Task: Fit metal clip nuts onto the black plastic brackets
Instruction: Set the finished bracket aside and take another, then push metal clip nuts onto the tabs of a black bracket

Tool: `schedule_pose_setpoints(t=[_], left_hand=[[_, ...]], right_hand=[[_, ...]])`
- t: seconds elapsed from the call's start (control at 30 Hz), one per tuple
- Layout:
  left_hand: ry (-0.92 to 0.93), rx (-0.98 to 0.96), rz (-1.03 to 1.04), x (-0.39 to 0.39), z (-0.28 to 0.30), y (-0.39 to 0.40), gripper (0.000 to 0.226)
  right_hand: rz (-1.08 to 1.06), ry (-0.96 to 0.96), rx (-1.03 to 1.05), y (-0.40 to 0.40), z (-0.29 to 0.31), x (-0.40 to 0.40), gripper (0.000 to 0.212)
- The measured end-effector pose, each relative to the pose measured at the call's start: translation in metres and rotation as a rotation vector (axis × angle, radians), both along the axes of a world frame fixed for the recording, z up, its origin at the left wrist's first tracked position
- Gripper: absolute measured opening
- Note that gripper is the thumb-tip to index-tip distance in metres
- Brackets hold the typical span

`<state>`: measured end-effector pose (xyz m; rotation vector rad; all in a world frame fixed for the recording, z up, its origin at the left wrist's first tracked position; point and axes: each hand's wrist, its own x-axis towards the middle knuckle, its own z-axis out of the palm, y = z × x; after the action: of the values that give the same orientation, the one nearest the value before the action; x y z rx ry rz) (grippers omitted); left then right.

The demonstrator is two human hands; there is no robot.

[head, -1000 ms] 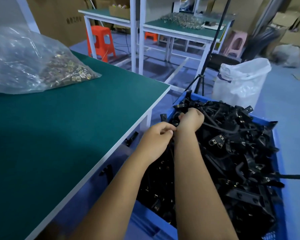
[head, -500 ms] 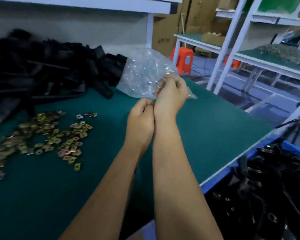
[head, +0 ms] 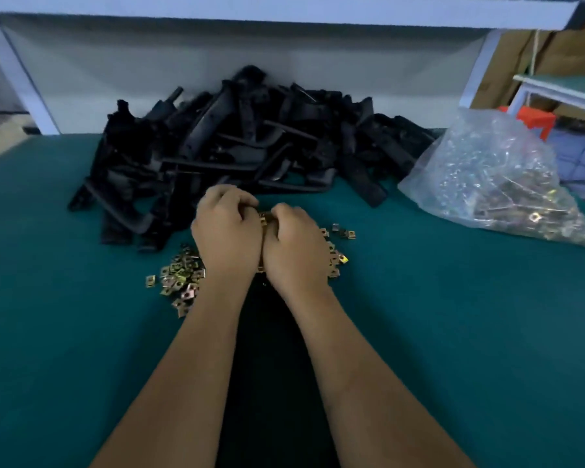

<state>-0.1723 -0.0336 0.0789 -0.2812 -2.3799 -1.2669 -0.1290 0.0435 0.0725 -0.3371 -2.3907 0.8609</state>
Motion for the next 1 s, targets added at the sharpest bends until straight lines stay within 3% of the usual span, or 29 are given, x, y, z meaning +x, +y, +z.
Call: schedule_pose_setpoints(t=[0.1,0.2,0.3,0.4,0.47,0.57,0.67,0.87,1.0], left_hand=[[-0.047,-0.097,-0.044,-0.015,0.002,0.002,0.024],[-0.191,-0.199,-0.094,-0.021,0.0,0.012,0.026],[-0.331,-0.42,-0.083,-0.024,-0.007,0.017,0.031],[-0.255,-0.461,-0.076,-0.025,-0.01,0.016,0.012],[-0.212,-0.415,-0.083,-0.024,-0.011,0.013,0.016],[-0.141,-0.239,-0.044,-0.023,-0.006,0.007,0.015],[-0.085,0.004,0.041,-0.022,0.003,0.0,0.032],[-0.226,0.698,0.047,-0.021,0.01,-0.008,0.032],[-0.265,1.007,0.05,-0.008,0.014,-0.005,0.031]], right_hand=[[0.024,-0.023,0.115,0.002,-0.001,0.003,0.015],[-0.012,-0.027,0.108,0.016,0.0,0.007,0.019],[-0.051,0.006,0.033,0.024,-0.001,0.012,0.017],[-0.052,0.015,-0.002,0.026,-0.001,0.012,0.017],[-0.047,0.024,-0.016,0.026,0.0,0.012,0.017],[-0.041,0.043,-0.064,0.027,0.001,0.012,0.017],[-0.043,0.068,-0.108,0.029,0.003,0.014,0.019],[-0.044,0.087,-0.29,0.036,0.002,0.014,0.022],[-0.03,0.108,-0.415,0.038,0.001,0.013,0.022]])
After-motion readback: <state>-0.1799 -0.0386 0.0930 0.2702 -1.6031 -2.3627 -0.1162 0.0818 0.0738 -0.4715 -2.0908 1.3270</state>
